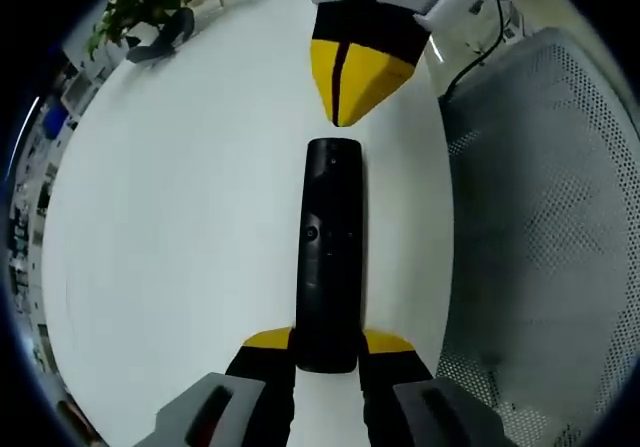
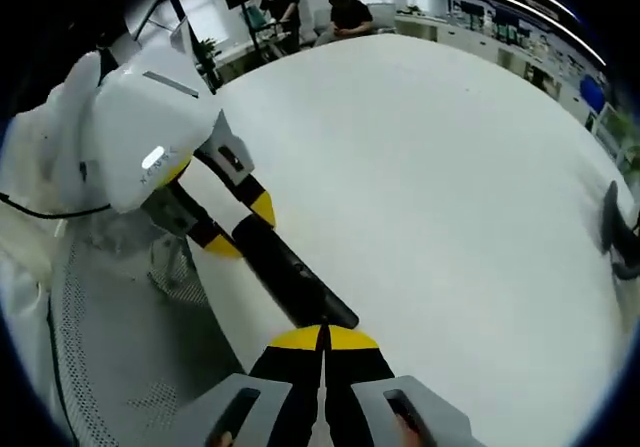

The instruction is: Press the specified remote control buttons in sequence, fully releasing each button before pressing the next.

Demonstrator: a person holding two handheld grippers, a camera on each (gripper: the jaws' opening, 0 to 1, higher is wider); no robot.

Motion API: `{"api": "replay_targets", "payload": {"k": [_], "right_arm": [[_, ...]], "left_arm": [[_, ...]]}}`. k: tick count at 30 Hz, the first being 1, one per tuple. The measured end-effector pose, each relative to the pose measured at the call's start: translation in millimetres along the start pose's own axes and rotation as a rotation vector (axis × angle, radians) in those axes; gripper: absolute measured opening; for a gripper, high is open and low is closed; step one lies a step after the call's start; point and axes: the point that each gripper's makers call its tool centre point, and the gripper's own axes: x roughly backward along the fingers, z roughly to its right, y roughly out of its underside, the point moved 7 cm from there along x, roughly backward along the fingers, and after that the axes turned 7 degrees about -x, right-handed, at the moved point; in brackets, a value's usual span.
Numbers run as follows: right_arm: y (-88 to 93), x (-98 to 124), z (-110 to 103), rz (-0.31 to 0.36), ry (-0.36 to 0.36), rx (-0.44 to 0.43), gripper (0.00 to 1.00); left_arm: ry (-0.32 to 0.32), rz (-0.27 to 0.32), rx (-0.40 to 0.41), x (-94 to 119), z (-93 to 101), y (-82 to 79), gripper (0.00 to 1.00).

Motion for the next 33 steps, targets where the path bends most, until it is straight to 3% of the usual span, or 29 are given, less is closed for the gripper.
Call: {"api": "replay_targets", "payload": {"k": [14,20,26,33], "right_arm": [[-2.6,-15.3,6.6,-0.060,-0.003,0.020,0.00],[-1.9,-16.3,2.1,-0.098,0.028,0.079,0.00],[-3.1,-16.6,3.4,-0.099,0.038,0.082,0.00],[-6.4,-18.2,7.4,-0.120,0.010,0.011,0.00]], "left_arm": [[0.007,0.017,-0.001,0.0,-1.2,1.3,0.22],[0.012,0.024,0.000,0.4,-1.6,1.9,0.22],[0.025,0.075,-0.019,0.7,-3.2,6.6,0.22],[0.016,0.148,-0.016,1.0,-2.4,11.9,0.22]]}}
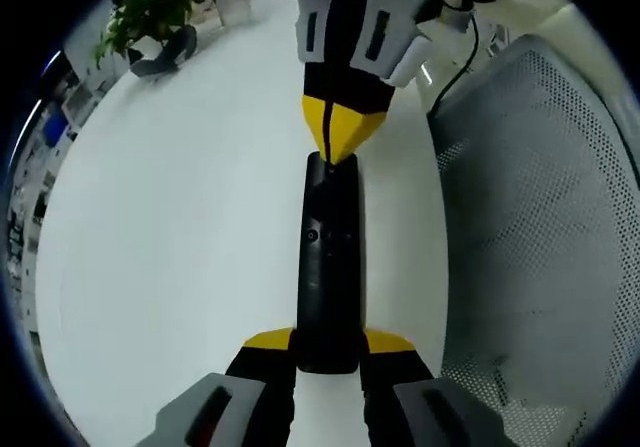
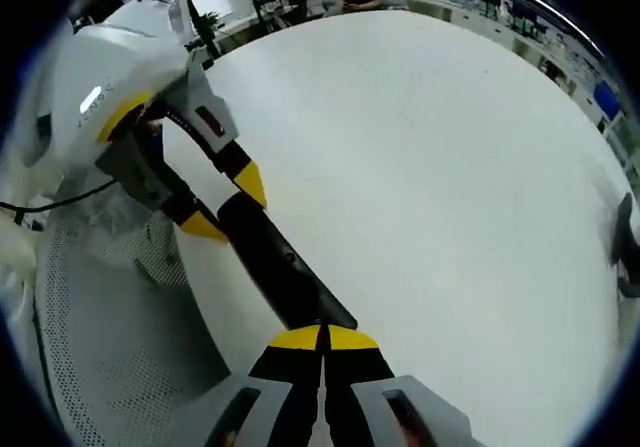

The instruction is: Press the specified remote control buttons in sequence, fully releasing each button before pressing the next.

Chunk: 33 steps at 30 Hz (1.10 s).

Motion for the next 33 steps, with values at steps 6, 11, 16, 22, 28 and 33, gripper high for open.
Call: {"api": "replay_targets", "payload": {"k": [6,11,16,22,28,33], "right_arm": [[-2.3,-1.3,1.9,-0.035,-0.020,-0.050,0.00],[-0.3,-1.5,0.8,-0.019,-0.007,-0.057,0.00],[-0.3,-1.2,-0.3,-0.015,0.000,-0.081,0.00],[-1.4,-2.2,2.6,-0.037,-0.011,-0.123,0.00],[1.8,-1.0,0.7,-0.025,-0.031,-0.170,0.00],[1.2,-0.5,-1.5,-0.022,-0.039,-0.171,0.00]], "left_arm": [[-0.004,0.045,-0.008,0.3,0.5,2.2,0.22],[-0.003,0.053,-0.012,-0.2,0.3,1.6,0.22],[-0.006,0.062,-0.016,-0.2,0.8,2.2,0.22],[-0.009,0.071,-0.019,-0.4,0.8,2.5,0.22],[-0.006,0.060,-0.027,-0.5,0.8,1.3,0.22],[-0.003,0.053,-0.027,-0.6,0.6,0.6,0.22]]}}
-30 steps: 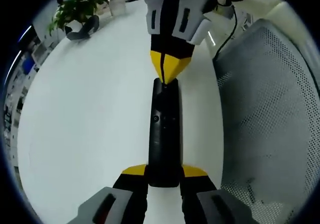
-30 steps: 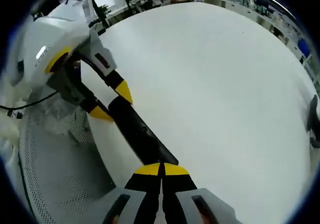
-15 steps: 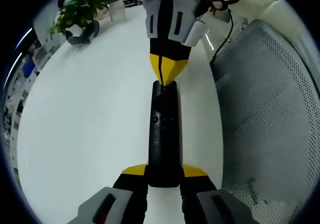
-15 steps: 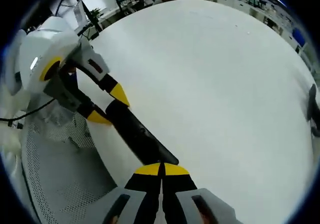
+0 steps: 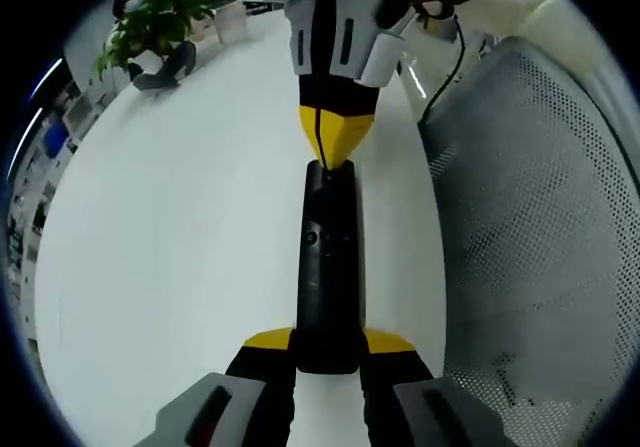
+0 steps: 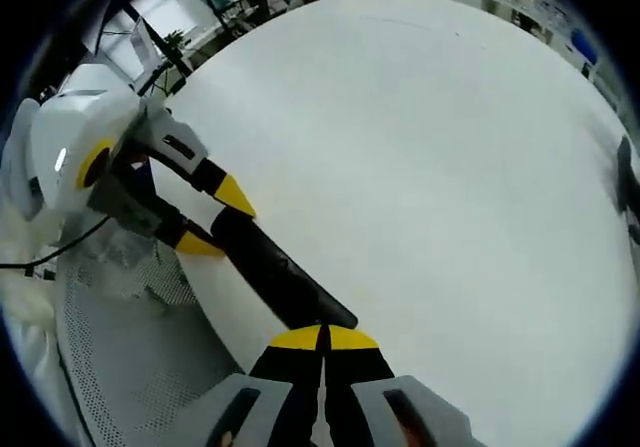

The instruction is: Press the specified remote control buttons in sequence, fully releasing each button before pressing the next.

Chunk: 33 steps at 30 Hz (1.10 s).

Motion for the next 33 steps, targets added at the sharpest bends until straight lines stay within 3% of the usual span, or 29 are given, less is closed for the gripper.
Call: {"api": "replay_targets", "payload": {"k": [20,28,33], "right_arm": [[-4.7,-6.2,-6.7,-0.014,-0.018,0.007,0.00],[-4.8,-4.4,-4.7,-0.012,-0.034,-0.048,0.00],[-4.6,-3.5,-2.1,-0.002,-0.061,-0.145,0.00]], "left_arm": [[-0.005,0.028,0.013,0.0,-0.1,1.8,0.22],[-0.003,0.039,0.011,-0.1,-0.1,2.7,0.22],[0.003,0.024,0.013,-0.5,-1.0,1.1,0.22]]}}
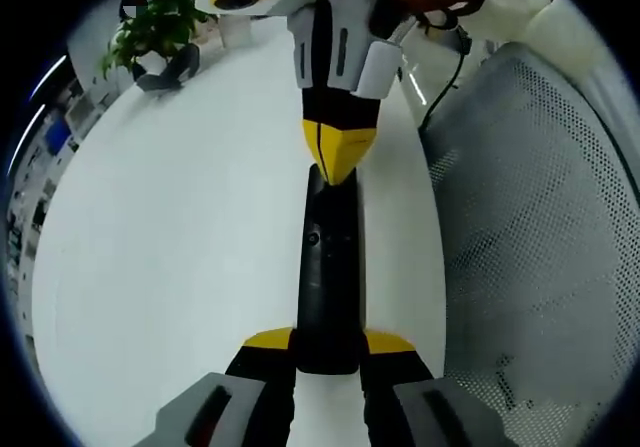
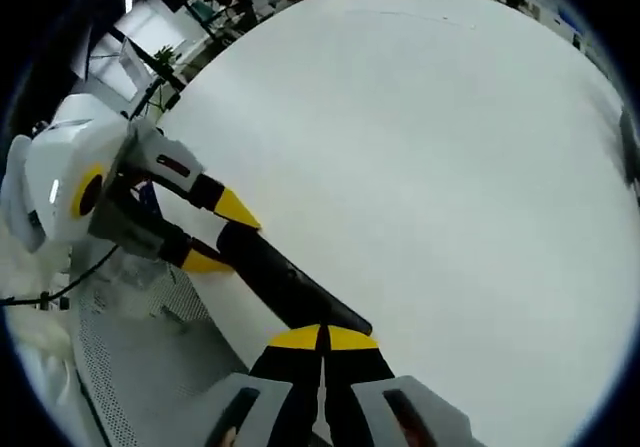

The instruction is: Press the specified remote control buttons in sequence, fully releasing each button before pressing the next.

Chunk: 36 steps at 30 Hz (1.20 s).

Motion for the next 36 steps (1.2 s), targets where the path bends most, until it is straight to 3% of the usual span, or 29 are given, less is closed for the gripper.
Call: {"api": "replay_targets", "payload": {"k": [10,17,36], "right_arm": [[0.1,-0.7,-5.0,0.020,0.072,0.026,0.00],[-3.7,2.2,-8.1,0.064,0.005,-0.019,0.00],[-1.7,-5.8,-8.8,0.053,0.022,-0.003,0.00]], "left_arm": [[-0.006,-0.015,0.005,0.3,1.3,-0.7,0.22],[-0.004,-0.030,0.002,0.3,1.2,-2.1,0.22],[-0.008,-0.017,0.011,0.2,0.6,-1.4,0.22]]}}
